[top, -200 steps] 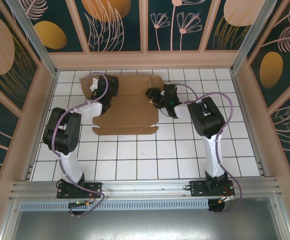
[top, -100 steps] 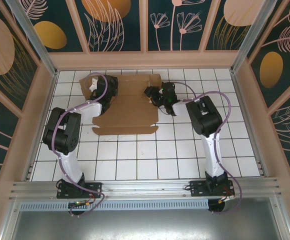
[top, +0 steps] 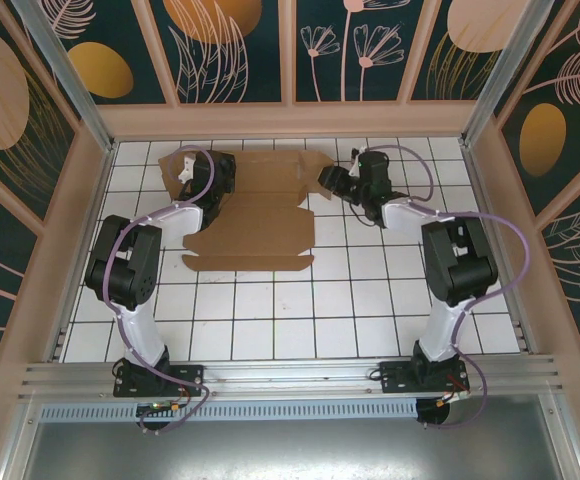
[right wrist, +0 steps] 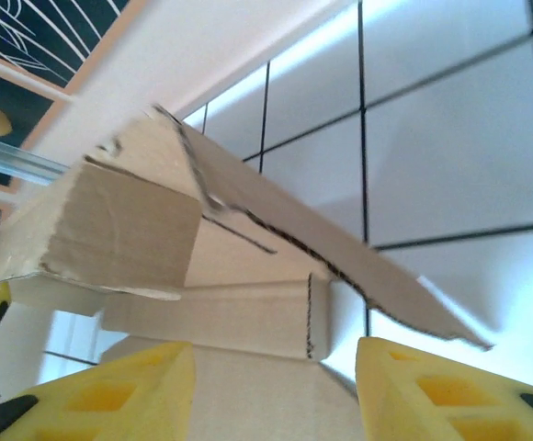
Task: Fold the paper box
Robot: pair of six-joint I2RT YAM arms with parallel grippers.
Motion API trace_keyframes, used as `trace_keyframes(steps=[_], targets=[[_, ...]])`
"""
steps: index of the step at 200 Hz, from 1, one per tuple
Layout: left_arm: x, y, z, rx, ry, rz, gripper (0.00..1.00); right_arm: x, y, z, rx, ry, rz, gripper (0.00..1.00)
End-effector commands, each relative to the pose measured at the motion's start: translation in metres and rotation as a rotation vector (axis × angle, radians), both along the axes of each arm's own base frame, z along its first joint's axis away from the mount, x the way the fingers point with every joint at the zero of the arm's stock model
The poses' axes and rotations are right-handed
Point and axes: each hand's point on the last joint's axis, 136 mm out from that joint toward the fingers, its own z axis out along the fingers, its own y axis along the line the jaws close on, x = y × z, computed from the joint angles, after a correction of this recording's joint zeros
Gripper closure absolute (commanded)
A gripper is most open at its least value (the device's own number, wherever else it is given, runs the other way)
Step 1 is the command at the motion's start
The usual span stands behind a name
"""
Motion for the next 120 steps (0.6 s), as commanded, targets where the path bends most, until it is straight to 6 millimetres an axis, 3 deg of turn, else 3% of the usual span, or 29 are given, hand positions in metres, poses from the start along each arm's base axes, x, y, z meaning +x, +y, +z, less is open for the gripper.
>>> trace_keyframes(steps=[1, 34, 75, 98, 120], targets=[[-0.038, 0.020, -0.096, 0.102, 0.315, 0.010, 1.00, 0.000, -0.014, 0.006, -0.309, -0.153, 0.079, 0.44], [-0.038, 0.020, -0.095, 0.106, 0.311, 0.009, 1.00, 0.011, -0.009, 0.011, -0.587, -0.346, 0.180, 0.33], [-0.038, 0.020, -0.096, 0.108, 0.312, 0.005, 1.00, 0.046, -0.009, -0.005, -0.750, -0.335, 0.237, 0.37], [-0.038, 0.019, -0.096, 0.108, 0.310, 0.002, 1.00, 0.054, -0.002, -0.010, -0.758, -0.329, 0.292, 0.48], [-0.038, 0.020, -0.094, 0.109, 0.307, 0.004, 1.00, 0.059, 0.001, -0.014, -0.748, -0.288, 0.312, 0.68]])
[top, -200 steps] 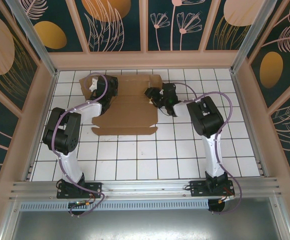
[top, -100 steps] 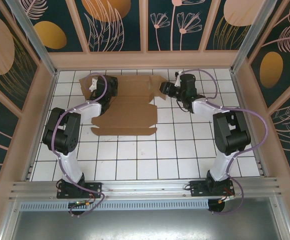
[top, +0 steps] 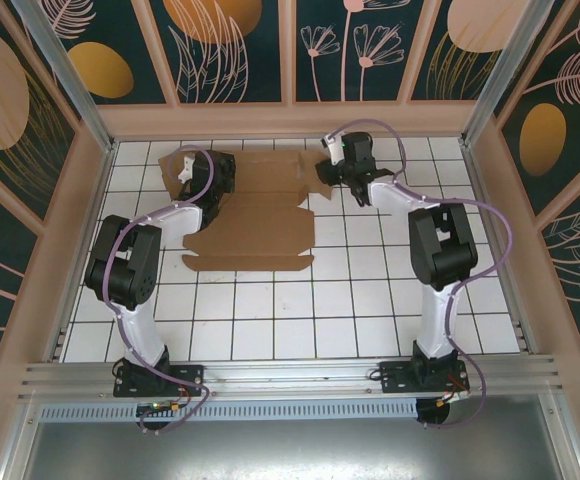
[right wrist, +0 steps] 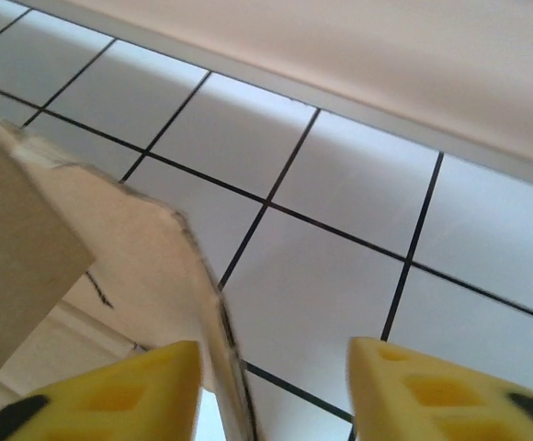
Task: Fold the paper box
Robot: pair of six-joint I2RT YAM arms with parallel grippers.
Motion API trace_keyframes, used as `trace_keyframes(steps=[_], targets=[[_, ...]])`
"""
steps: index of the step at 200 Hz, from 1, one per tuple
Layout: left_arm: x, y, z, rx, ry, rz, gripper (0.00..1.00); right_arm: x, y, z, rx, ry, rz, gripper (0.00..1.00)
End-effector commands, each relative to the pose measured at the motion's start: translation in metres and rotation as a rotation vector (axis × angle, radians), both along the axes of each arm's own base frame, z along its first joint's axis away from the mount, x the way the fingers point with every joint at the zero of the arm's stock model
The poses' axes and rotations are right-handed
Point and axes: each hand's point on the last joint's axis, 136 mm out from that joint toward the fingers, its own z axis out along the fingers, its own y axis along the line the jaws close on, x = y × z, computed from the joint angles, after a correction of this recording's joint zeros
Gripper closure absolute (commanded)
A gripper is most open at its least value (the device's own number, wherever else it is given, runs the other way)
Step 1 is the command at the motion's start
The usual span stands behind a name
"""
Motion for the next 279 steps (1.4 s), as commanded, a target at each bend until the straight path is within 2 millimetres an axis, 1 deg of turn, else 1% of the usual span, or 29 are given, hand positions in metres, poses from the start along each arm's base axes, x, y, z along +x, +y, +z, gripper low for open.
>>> trace_keyframes(steps=[1, 6, 11, 21, 29, 42, 59, 74, 82, 90, 107, 115, 130, 139, 150, 160, 169, 182, 203, 207, 210, 220, 237, 247, 259, 268, 279], targets=[[-0.039, 0.020, -0.094, 0.114, 0.305, 0.011, 1.00, 0.004, 0.000, -0.007, -0.050, 0.043, 0.032, 0.69], [-0.039, 0.020, -0.093, 0.113, 0.303, 0.010, 1.00, 0.004, 0.001, -0.006, -0.039, 0.048, 0.032, 0.75], [-0.039, 0.020, -0.092, 0.113, 0.302, 0.011, 1.00, 0.003, 0.002, -0.005, -0.023, 0.055, 0.030, 0.78], [-0.038, 0.019, -0.092, 0.112, 0.298, 0.006, 1.00, -0.001, 0.009, -0.001, 0.026, 0.073, 0.039, 0.83], [-0.038, 0.019, -0.093, 0.112, 0.299, 0.005, 1.00, -0.003, 0.014, 0.002, 0.065, 0.087, 0.044, 0.89], [-0.039, 0.018, -0.093, 0.106, 0.299, 0.001, 1.00, -0.003, 0.021, 0.008, 0.107, 0.095, 0.013, 0.94], [-0.040, 0.018, -0.093, 0.104, 0.298, 0.002, 1.00, 0.000, 0.027, 0.018, 0.180, 0.114, -0.067, 0.93], [-0.040, 0.018, -0.093, 0.104, 0.299, 0.000, 1.00, 0.007, 0.026, 0.022, 0.282, 0.148, -0.206, 0.90], [-0.039, 0.018, -0.093, 0.103, 0.298, 0.001, 1.00, 0.008, 0.023, 0.020, 0.377, 0.182, -0.309, 0.86], [-0.039, 0.018, -0.094, 0.104, 0.300, 0.000, 1.00, 0.006, 0.025, 0.019, 0.490, 0.210, -0.374, 0.84], [-0.041, 0.018, -0.097, 0.104, 0.305, 0.002, 1.00, -0.004, 0.037, 0.029, 0.735, 0.221, -0.436, 0.84], [-0.041, 0.018, -0.098, 0.101, 0.307, 0.003, 1.00, -0.006, 0.041, 0.033, 0.804, 0.226, -0.458, 0.84], [-0.040, 0.017, -0.098, 0.100, 0.307, 0.000, 1.00, -0.005, 0.048, 0.037, 0.843, 0.239, -0.520, 0.84], [-0.040, 0.017, -0.099, 0.098, 0.307, -0.001, 1.00, -0.006, 0.061, 0.037, 0.849, 0.253, -0.500, 0.82], [-0.039, 0.016, -0.099, 0.097, 0.307, -0.005, 1.00, -0.009, 0.075, 0.033, 0.859, 0.278, -0.478, 0.80], [-0.039, 0.017, -0.100, 0.095, 0.308, -0.003, 1.00, -0.012, 0.082, 0.030, 0.874, 0.295, -0.469, 0.79], [-0.039, 0.016, -0.101, 0.094, 0.310, -0.005, 1.00, -0.014, 0.083, 0.030, 0.889, 0.296, -0.467, 0.78], [-0.039, 0.016, -0.100, 0.094, 0.309, -0.006, 1.00, -0.016, 0.078, 0.030, 0.897, 0.284, -0.466, 0.76], [-0.040, 0.016, -0.098, 0.098, 0.304, -0.006, 1.00, -0.016, 0.059, 0.036, 0.877, 0.247, -0.465, 0.68], [-0.040, 0.017, -0.097, 0.101, 0.302, -0.006, 1.00, -0.016, 0.053, 0.039, 0.864, 0.231, -0.462, 0.65], [-0.040, 0.017, -0.097, 0.103, 0.300, -0.006, 1.00, -0.018, 0.054, 0.041, 0.857, 0.238, -0.434, 0.63], [-0.040, 0.018, -0.095, 0.111, 0.297, -0.006, 1.00, -0.020, 0.045, 0.049, 0.808, 0.207, -0.373, 0.56], [-0.040, 0.017, -0.091, 0.132, 0.282, -0.023, 1.00, -0.030, 0.027, 0.070, 0.699, 0.109, -0.269, 0.43], [-0.039, 0.015, -0.088, 0.144, 0.270, -0.045, 1.00, -0.039, 0.017, 0.081, 0.649, 0.064, -0.187, 0.42], [-0.039, 0.011, -0.088, 0.154, 0.267, -0.074, 1.00, -0.050, 0.005, 0.099, 0.620, -0.004, -0.074, 0.42], [-0.040, 0.010, -0.085, 0.158, 0.258, -0.084, 1.00, -0.054, -0.011, 0.109, 0.592, -0.061, -0.055, 0.43], [-0.041, 0.010, -0.080, 0.162, 0.226, -0.090, 1.00, -0.059, -0.024, 0.116, 0.543, -0.109, -0.016, 0.43]])
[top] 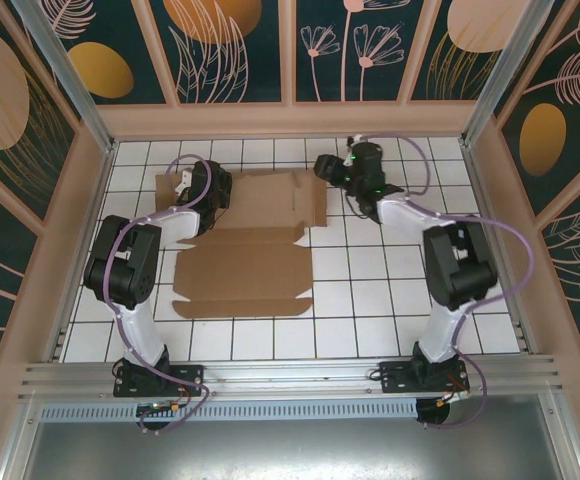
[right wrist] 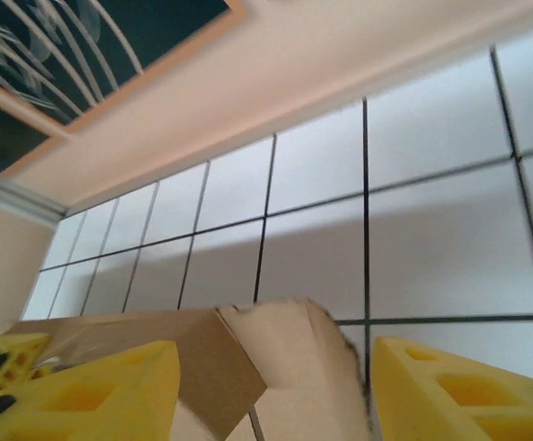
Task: Fold the paper box
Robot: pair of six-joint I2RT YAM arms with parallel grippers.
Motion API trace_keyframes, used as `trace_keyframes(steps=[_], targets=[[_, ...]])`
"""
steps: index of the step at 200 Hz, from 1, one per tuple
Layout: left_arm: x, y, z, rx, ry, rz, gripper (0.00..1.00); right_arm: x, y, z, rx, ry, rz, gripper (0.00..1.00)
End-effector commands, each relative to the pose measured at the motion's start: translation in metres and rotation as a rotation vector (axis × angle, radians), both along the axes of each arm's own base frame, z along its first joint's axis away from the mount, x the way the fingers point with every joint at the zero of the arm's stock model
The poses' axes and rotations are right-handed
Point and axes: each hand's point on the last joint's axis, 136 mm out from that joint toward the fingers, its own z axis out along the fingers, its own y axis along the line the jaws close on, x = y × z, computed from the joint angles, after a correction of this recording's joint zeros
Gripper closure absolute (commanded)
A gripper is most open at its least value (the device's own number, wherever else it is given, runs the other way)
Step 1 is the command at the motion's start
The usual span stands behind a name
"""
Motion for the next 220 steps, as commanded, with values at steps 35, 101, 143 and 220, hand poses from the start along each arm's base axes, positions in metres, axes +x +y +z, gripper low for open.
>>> trace_keyframes(steps=[35, 101, 143, 220], targets=[[-0.016, -0.002, 0.000, 0.089, -0.045, -0.085, 1.00, -0.004, -0.059, 0.034, -0.241, -0.221, 0.083, 0.48], [-0.022, -0.012, 0.071, 0.057, -0.350, -0.155, 1.00, -0.029, -0.034, 0.024, -0.185, -0.298, 0.206, 0.52], [-0.048, -0.013, 0.102, -0.005, -0.604, -0.184, 1.00, -0.031, -0.037, 0.050, -0.258, -0.377, 0.132, 0.52], [-0.056, -0.025, 0.057, -0.025, -0.485, -0.270, 1.00, -0.024, -0.052, 0.003, -0.497, -0.377, 0.230, 0.54]])
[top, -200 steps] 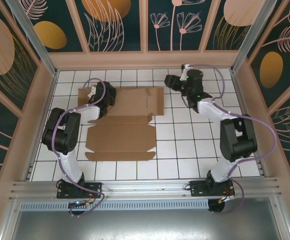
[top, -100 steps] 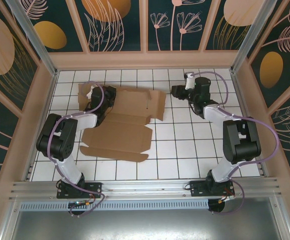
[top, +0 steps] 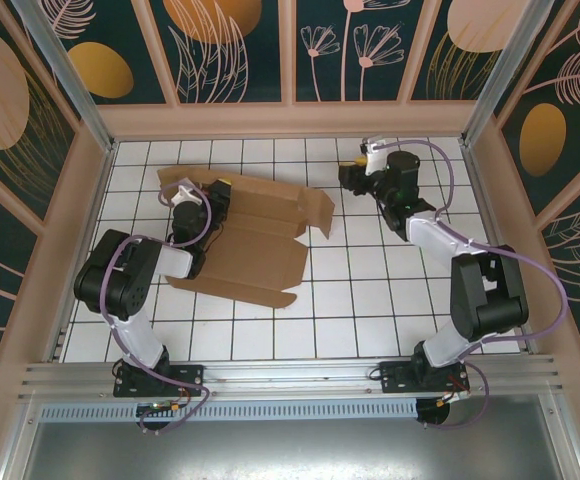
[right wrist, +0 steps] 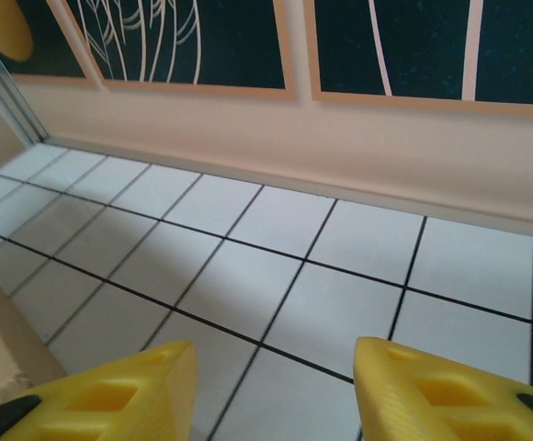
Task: Fold the paper box
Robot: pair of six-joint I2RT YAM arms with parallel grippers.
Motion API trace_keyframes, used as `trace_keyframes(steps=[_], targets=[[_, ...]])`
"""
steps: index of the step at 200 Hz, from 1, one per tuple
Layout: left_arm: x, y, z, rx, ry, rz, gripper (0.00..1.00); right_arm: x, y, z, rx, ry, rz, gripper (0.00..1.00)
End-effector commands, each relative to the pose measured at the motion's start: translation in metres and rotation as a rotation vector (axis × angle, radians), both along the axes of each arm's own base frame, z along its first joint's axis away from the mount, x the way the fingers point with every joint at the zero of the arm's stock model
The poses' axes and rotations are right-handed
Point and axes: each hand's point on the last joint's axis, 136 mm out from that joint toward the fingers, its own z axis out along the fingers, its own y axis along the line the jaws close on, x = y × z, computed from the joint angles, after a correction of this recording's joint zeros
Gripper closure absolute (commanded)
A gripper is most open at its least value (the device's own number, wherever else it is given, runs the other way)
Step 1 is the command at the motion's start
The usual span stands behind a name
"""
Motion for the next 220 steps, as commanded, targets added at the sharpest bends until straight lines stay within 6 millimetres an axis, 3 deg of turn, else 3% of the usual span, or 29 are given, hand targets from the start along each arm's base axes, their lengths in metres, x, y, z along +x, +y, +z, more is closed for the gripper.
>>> trace_keyframes(steps=[1, 20, 89, 133, 220], targets=[[0.004, -0.006, 0.001, 0.028, 0.008, -0.028, 1.00, 0.006, -0.009, -0.026, -0.143, -0.029, 0.040, 0.54], [0.006, -0.006, 0.002, 0.060, 0.026, -0.022, 1.00, 0.005, -0.005, -0.046, -0.210, -0.034, 0.113, 0.55], [0.012, -0.012, -0.007, 0.086, 0.085, -0.058, 1.00, -0.042, 0.063, -0.093, -0.382, -0.116, 0.511, 0.51], [0.013, -0.011, -0.007, 0.092, 0.088, -0.061, 1.00, -0.066, 0.089, -0.085, -0.326, -0.143, 0.624, 0.49], [0.016, -0.013, -0.017, 0.078, 0.120, -0.085, 1.00, -0.089, 0.114, -0.086, -0.322, -0.125, 0.703, 0.44]])
